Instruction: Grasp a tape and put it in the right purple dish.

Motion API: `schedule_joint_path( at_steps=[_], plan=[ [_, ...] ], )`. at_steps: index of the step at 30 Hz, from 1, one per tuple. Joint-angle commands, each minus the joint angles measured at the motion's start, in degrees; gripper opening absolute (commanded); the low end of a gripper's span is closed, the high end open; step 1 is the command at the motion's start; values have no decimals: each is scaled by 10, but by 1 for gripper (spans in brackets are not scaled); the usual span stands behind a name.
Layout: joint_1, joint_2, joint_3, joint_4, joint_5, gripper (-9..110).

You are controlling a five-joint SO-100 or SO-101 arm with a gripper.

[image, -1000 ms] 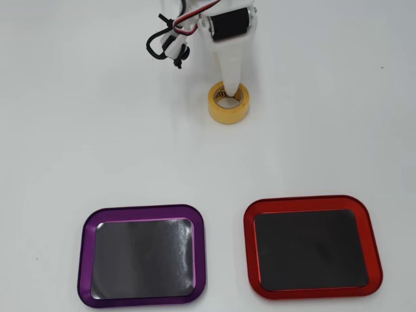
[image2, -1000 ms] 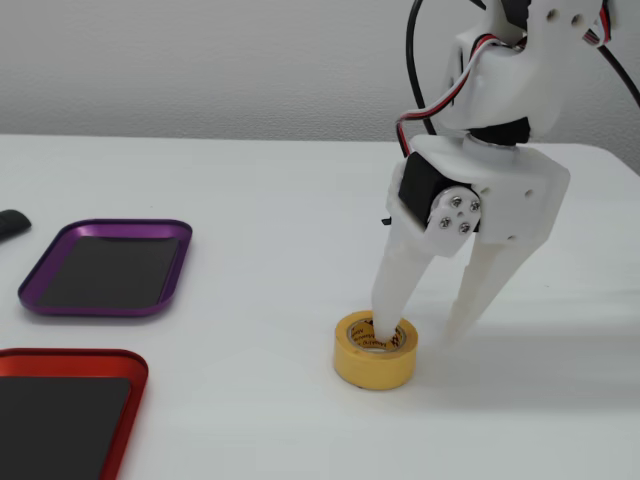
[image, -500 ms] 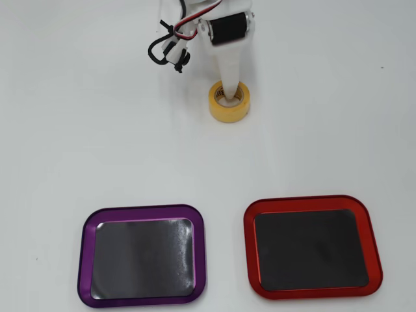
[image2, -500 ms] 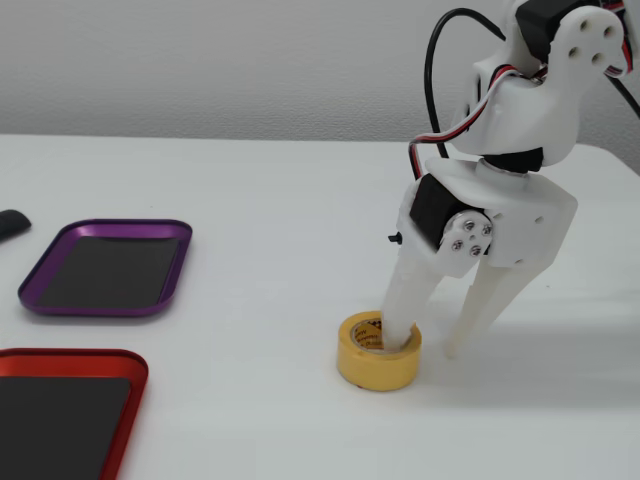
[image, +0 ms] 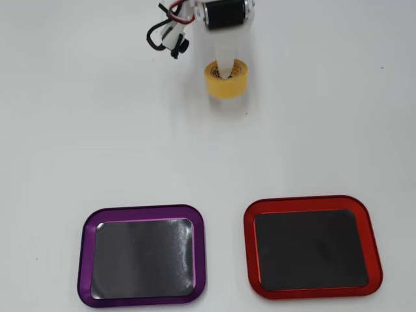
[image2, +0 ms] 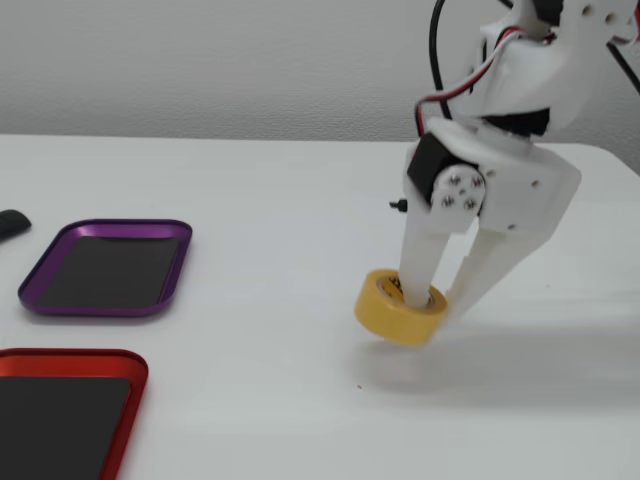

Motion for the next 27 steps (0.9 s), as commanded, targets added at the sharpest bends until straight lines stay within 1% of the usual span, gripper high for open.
schedule_joint_path(
  at_steps=[1,4,6,8,11,14,17,19,23,27],
  plan=[
    [-3,137,-26,9,38,0],
    [-1,246,-20,-12,25,0],
    [3,303,-4,-54,-15,0],
    [6,356,47,-103,-56,0],
    [6,414,160,-210,-100,-1],
    [14,452,284,-359,-125,-1],
    [48,458,373,-512,-130,-1],
    [54,456,402,-570,-129,-1],
    [59,406,396,-590,-128,-1],
    [61,300,325,-598,-123,-1]
  ],
)
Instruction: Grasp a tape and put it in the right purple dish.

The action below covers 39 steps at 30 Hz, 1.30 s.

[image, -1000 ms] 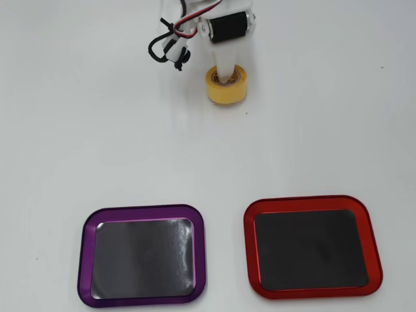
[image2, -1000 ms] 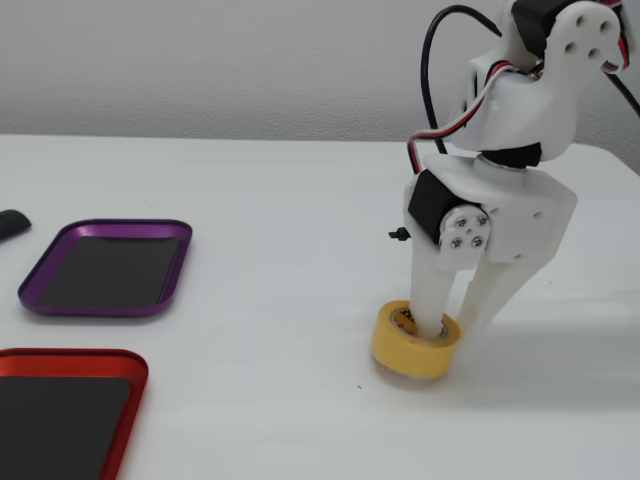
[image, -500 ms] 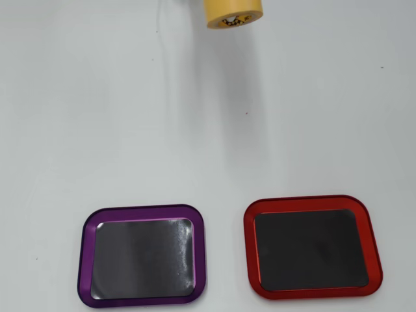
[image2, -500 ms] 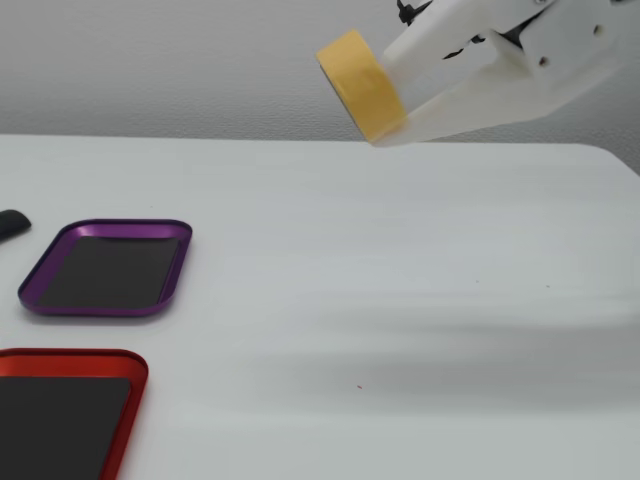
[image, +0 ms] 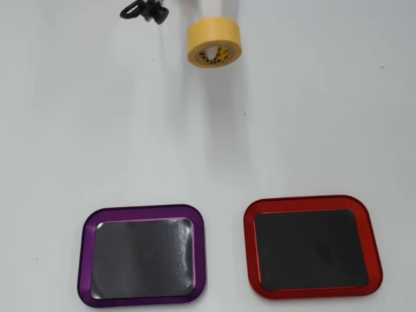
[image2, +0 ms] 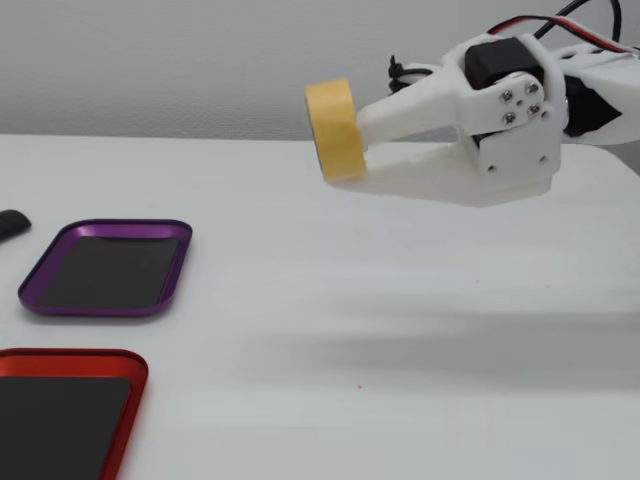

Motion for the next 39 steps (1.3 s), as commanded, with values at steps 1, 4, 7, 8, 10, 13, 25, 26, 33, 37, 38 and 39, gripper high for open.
schedule_joint_path(
  at_steps=[1,4,7,8,10,13,25,26,33,37,38,39],
  plan=[
    [0,-91,-77,-18,4,-1],
    [1,-192,-149,-18,4,-1],
    [20,-290,-223,-16,43,-1],
    [30,-320,-251,-11,68,-1],
    [48,-379,-306,-8,114,-1],
    [70,-464,-368,-6,136,-1],
    [76,-705,-638,114,140,0],
    [76,-721,-663,132,140,0],
    [76,-806,-803,255,140,0],
    [76,-824,-838,301,140,0],
    [76,-824,-840,308,140,0],
    [76,-824,-842,313,140,0]
  ],
)
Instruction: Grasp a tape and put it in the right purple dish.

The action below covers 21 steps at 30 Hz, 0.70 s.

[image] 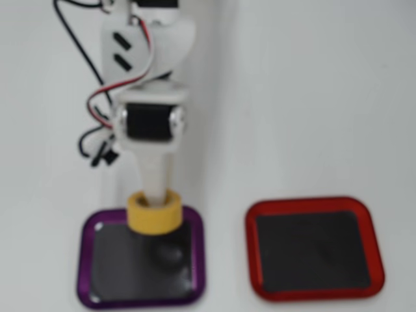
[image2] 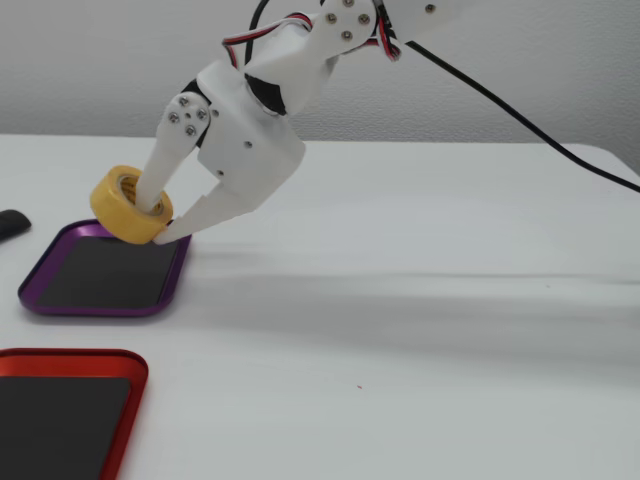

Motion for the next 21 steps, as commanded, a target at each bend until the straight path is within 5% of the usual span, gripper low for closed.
schedule_joint_path(
  at_steps=[1,13,21],
  plan=[
    [-3,9,-32,20,3,1],
    [-8,15,-33,104,3,19],
    [-11,169,-30,312,19,25]
  ],
)
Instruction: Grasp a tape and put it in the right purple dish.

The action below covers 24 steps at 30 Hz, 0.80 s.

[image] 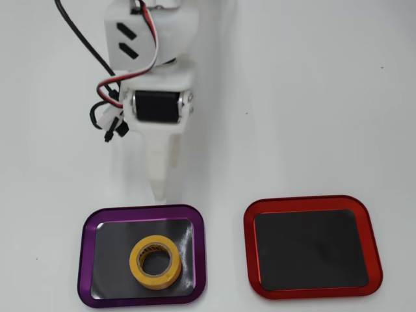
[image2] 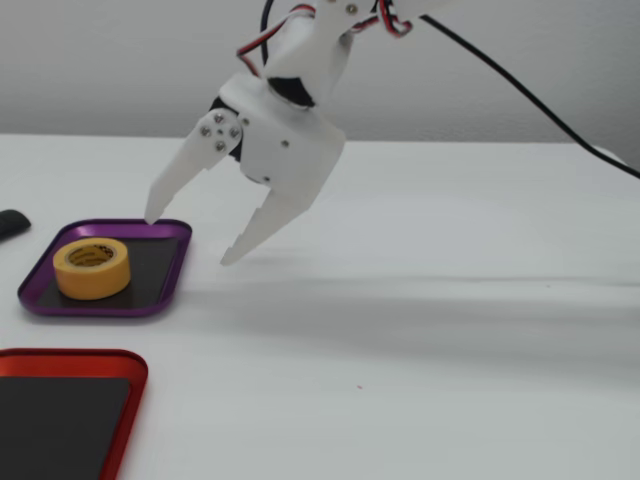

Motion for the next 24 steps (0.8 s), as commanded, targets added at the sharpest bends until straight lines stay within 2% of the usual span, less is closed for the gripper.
schedule_joint_path(
  at_steps=[1,5,11,24],
  plan=[
    [-2,132,-17,103,32,25],
    [-3,271,-2,188,76,25],
    [-19,475,148,249,88,25],
    [-23,929,655,195,83,25]
  ],
)
